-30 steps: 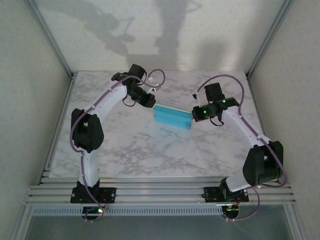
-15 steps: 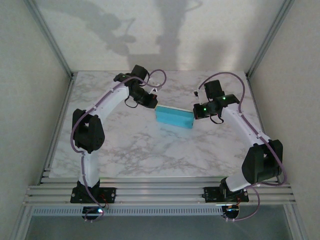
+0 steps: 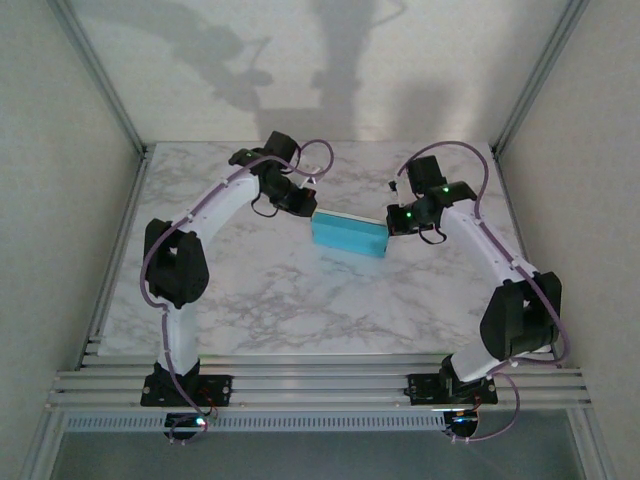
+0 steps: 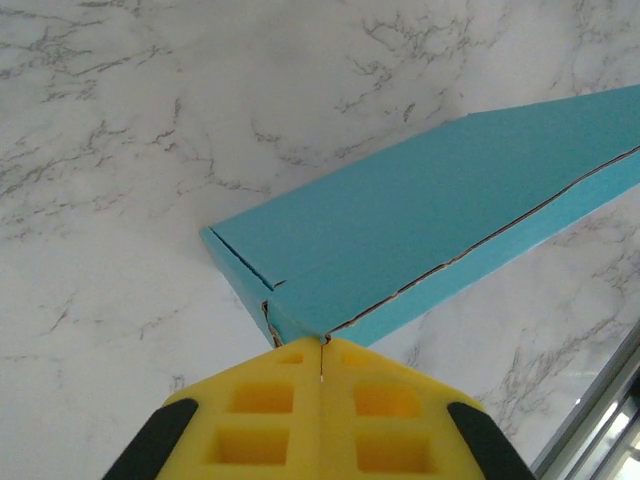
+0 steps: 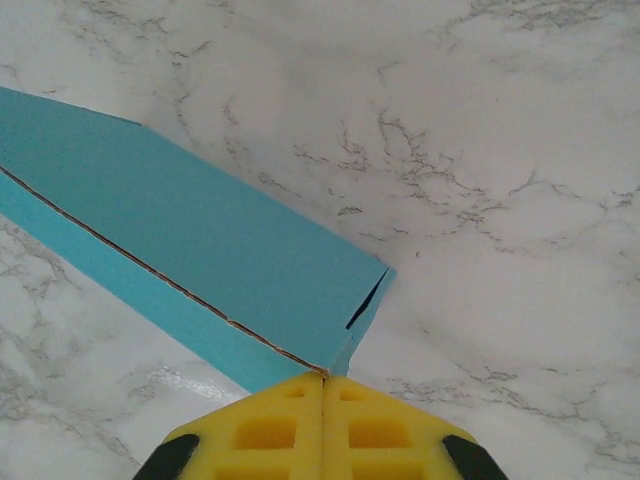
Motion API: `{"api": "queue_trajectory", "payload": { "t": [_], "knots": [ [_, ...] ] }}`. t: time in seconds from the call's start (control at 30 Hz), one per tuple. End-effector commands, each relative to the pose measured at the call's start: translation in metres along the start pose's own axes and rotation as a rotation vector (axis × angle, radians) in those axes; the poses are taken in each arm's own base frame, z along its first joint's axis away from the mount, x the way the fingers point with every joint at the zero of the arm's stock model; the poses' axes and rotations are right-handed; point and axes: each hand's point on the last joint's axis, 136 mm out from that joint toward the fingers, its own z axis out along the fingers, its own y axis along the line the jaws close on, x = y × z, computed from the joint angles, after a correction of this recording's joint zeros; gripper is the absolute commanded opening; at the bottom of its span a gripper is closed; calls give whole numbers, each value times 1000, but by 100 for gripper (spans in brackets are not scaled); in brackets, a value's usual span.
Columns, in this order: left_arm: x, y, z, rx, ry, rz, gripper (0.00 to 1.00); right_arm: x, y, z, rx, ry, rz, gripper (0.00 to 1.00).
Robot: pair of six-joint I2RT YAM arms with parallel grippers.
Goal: Fold the paper box
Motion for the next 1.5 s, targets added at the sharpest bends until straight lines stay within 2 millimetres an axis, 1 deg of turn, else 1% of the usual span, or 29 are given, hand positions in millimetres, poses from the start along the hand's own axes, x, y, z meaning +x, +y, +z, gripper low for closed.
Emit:
{"api": "queue_trajectory", "payload": {
  "t": [0.0, 0.17, 0.43, 0.67, 0.9, 1.13, 1.47],
  "knots": [
    [8, -18, 2, 20, 17, 4, 4, -5, 10, -1, -31, 11, 34, 3],
    [10, -24, 4, 29, 18, -3, 4, -7, 9, 1, -23, 23, 85, 4],
    [11, -24, 5, 28, 17, -12, 3, -10, 9, 7, -25, 25, 138, 3],
    [11, -25, 7, 31, 18, -15, 3, -12, 10, 8, -30, 22, 161, 1],
    [14, -22, 7, 13, 24, -14, 3, -8, 8, 10, -23, 18, 147, 1],
    [15, -17, 9, -13, 18, -23, 2, -1, 0, 8, 10, -20, 104, 1],
    [14, -17, 5, -19, -45, -26, 2, 0, 4, 8, -19, -77, 102, 1]
  ]
}}
